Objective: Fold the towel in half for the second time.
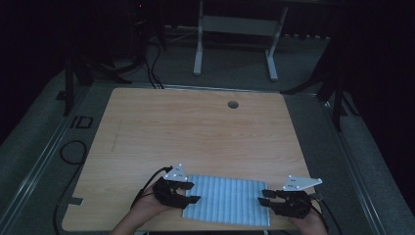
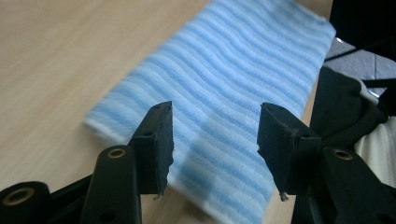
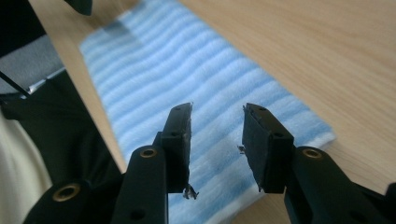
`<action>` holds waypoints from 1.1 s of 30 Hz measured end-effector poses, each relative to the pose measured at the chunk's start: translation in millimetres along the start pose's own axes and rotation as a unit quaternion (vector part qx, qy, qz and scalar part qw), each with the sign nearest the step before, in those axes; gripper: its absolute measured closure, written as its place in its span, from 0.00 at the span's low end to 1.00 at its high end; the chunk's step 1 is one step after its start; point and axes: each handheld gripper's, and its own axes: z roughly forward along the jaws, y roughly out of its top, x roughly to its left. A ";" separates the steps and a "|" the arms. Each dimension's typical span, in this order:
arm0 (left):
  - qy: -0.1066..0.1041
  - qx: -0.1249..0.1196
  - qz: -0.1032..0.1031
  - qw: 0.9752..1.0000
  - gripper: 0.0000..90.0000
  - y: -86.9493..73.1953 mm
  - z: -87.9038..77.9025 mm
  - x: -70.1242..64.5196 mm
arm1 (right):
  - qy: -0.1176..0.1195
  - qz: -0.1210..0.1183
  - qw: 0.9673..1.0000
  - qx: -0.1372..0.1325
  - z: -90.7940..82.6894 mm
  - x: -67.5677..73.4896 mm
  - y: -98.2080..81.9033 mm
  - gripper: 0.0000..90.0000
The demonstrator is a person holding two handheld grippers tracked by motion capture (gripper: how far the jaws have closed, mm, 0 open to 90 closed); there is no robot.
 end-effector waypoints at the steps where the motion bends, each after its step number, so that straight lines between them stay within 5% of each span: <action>1: 0.002 0.008 0.000 1.000 0.51 -0.7 4.4 0.8 | 0.001 0.003 1.000 0.006 4.1 -2.1 -0.9 0.67; 10: 0.006 0.027 -0.015 1.000 0.51 -8.6 23.4 11.6 | -0.021 0.008 0.998 0.052 31.6 -25.4 -10.1 0.64; 15: 0.016 0.025 -0.023 0.999 0.53 -10.4 23.7 16.8 | -0.025 0.006 0.998 0.049 39.1 -33.3 -5.2 0.64; 21: 0.051 0.030 -0.014 0.998 0.53 -9.9 21.4 23.1 | -0.037 -0.006 0.998 0.051 54.8 -42.6 10.4 0.64; 33: 0.086 0.020 -0.048 0.995 0.53 -14.2 3.4 64.9 | -0.036 -0.019 0.997 0.060 97.2 -59.8 55.1 0.62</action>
